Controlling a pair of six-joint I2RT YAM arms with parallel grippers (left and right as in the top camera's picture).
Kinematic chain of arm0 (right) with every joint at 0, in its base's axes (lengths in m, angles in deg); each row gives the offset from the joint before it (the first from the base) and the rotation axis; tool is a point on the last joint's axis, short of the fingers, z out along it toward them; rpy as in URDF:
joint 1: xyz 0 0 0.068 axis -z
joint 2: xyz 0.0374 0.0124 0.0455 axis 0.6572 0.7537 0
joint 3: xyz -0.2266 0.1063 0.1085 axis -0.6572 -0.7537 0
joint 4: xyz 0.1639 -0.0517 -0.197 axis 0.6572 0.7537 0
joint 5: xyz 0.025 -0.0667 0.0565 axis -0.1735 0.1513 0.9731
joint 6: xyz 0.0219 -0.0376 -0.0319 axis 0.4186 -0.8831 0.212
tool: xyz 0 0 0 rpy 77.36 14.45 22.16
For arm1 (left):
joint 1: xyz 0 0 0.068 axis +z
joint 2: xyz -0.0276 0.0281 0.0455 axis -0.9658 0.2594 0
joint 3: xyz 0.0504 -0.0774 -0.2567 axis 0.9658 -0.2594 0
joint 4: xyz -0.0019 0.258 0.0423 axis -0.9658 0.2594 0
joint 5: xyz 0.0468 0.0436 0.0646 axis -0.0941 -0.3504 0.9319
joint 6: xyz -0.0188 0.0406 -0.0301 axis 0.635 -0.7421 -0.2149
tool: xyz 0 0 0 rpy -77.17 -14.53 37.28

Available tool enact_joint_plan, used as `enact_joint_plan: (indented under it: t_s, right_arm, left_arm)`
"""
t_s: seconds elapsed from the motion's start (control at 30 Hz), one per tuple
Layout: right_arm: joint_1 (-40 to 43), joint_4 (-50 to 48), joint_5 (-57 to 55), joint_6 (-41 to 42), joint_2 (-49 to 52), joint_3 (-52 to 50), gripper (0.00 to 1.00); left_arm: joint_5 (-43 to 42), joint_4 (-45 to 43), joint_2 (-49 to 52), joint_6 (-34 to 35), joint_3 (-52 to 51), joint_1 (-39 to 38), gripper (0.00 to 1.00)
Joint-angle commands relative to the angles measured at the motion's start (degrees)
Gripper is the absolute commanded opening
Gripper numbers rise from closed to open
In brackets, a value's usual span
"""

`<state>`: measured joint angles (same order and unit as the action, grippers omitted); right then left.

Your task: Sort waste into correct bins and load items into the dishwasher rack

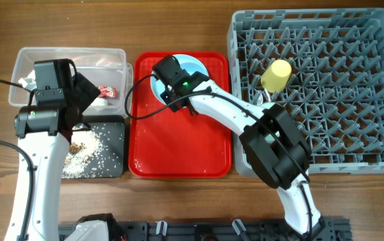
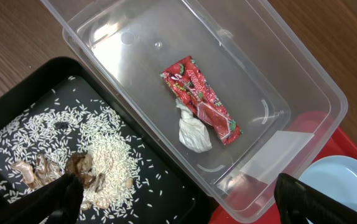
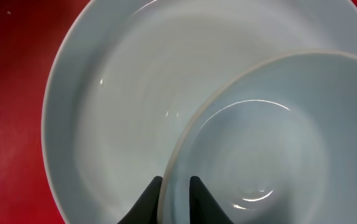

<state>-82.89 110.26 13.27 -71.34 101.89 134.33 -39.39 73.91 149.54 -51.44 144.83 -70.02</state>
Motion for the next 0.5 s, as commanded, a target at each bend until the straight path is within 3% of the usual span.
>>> enact_joint_plan:
  t_s: [0.0,0.13,0.3,0.47]
  right_arm:
    - [0.2,0.0,-1.2,-0.1,0.9,-0.2,0.09]
    - [0.2,0.4,-1.2,0.1,0.2,0.0,0.06]
    - [0.2,0.4,-1.2,0.0,-1.8,0.0,0.15]
    - [0.2,1.3,-1.2,0.0,-1.8,0.0,0.16]
  left_arm:
    - [0.3,0.0,-0.5,-0.9,0.7,0.3,1.00]
    - [0.3,0.0,-0.5,-0.9,0.7,0.3,1.00]
    - [0.3,0.0,-0.5,-0.9,0.7,0.3,1.00]
    - [0.3,0.0,-0.5,-0.9,0.7,0.3,1.00]
